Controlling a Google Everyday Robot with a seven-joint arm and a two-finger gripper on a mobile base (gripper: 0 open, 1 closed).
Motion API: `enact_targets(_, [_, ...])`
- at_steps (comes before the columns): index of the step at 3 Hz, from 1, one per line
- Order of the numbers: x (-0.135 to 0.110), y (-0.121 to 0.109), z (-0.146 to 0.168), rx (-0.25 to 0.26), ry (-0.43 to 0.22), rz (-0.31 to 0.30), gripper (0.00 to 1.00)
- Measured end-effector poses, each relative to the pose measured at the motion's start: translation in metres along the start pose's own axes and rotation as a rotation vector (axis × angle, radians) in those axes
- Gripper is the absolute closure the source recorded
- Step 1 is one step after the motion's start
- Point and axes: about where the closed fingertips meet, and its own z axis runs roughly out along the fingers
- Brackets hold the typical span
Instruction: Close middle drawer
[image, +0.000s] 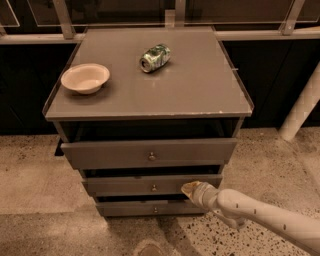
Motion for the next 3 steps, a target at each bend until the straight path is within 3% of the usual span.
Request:
enact_targets(2, [0.006,0.000,0.000,-0.003,-0.009,0.006,1.00])
enact_targets(3, [0.049,-0.030,-0.024,0.030,-0.014,0.031,0.81])
